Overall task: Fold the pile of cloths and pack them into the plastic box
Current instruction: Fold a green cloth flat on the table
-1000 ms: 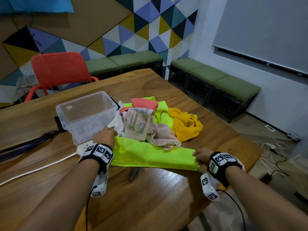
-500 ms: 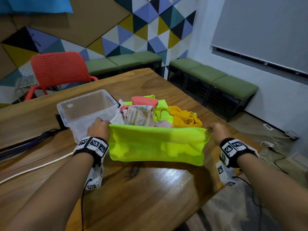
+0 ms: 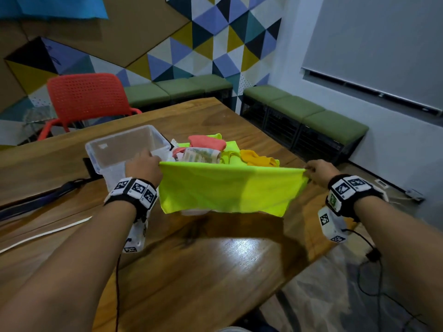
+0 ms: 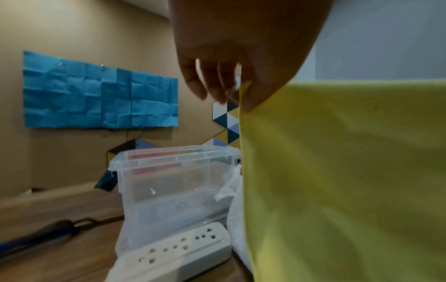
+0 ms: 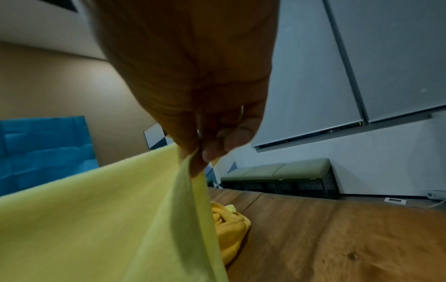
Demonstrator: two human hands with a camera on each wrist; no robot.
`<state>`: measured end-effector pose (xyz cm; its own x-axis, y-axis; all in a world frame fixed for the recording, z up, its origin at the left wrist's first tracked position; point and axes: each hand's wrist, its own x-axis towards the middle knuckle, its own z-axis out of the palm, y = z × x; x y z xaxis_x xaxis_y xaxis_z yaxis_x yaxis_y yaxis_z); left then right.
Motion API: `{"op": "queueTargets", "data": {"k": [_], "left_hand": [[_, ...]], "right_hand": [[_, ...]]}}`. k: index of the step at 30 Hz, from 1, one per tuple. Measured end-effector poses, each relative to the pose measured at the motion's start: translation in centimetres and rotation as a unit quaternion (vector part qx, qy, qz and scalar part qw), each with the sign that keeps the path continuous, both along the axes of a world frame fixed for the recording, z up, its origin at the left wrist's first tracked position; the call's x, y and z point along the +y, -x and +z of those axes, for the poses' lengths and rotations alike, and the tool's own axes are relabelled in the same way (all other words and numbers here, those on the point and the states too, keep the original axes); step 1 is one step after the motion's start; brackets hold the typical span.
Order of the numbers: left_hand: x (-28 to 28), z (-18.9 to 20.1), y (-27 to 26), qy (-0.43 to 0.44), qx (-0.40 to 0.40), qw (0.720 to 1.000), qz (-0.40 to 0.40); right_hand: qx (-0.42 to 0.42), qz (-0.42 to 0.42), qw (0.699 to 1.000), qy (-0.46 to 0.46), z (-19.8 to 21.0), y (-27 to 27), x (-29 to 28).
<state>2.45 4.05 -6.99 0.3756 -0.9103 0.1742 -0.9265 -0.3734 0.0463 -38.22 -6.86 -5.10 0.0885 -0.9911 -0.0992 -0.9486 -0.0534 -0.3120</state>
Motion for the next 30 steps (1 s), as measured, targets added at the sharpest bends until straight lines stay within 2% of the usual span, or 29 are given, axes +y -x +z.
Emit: {"op": "queueTargets", "data": {"k": [2,3,6,9,12,14,16,19,21,23,25,28,30], "left_hand": [[0.2,-0.3,0.0,-0.068,-0.031,0.997,-0.001],[0.3,-0.6,-0.1,-0.072,-0.028,0.997,-0.006],[0.7,-1.5,-0.8,-0.025,0.024,0.999,-0.016],[1.2,-1.4,-0.8,-0.006,0.085,0.996,-0.013],[1.3,-0.7,-0.6,0.016,0.101,0.995,-0.013],[1.5,-0.1,-0.7,0.001,0.081,0.996,-0.024],[1.9,0.6,-1.2,-0.055,0.035,0.996,-0.056],[1.8,2.5,-1.7,-0.123,-0.019,0.988,-0.094],[1.0,3.6,-2.0,-0.133,-0.024,0.986,-0.096],[-0.3,3.6,-2.2,-0.135,-0.022,0.987,-0.089],[-1.4,2.0,-2.3,-0.155,-0.026,0.984,-0.078],[-2.2,-2.1,-2.1,-0.184,-0.012,0.982,-0.042],[-2.3,-4.7,-2.0,-0.185,0.015,0.982,-0.035]], "right_hand": [[0.004,0.001,1.0,0.011,-0.1,-0.2,0.2],[-0.006,-0.007,1.0,0.029,-0.3,-0.2,0.1],[-0.077,-0.009,0.996,0.047,-0.5,-0.7,0.0],[-0.055,0.032,0.997,0.031,-0.6,-1.3,0.5],[-0.036,0.038,0.996,0.068,-0.3,-1.1,0.6],[0.002,0.052,0.998,0.018,0.2,-0.4,0.5],[0.06,0.086,0.99,-0.089,0.9,0.5,0.6],[0.064,0.096,0.971,-0.207,3.0,0.9,0.1],[0.041,0.087,0.973,-0.208,4.7,0.3,-1.2],[0.047,0.091,0.98,-0.169,5.4,-0.9,-2.7],[0.084,0.104,0.98,-0.146,4.5,-2.5,-3.4],[0.187,0.104,0.972,-0.099,-0.7,-4.2,-3.9],[0.209,0.068,0.971,-0.097,-4.0,-4.7,-3.3]]}}
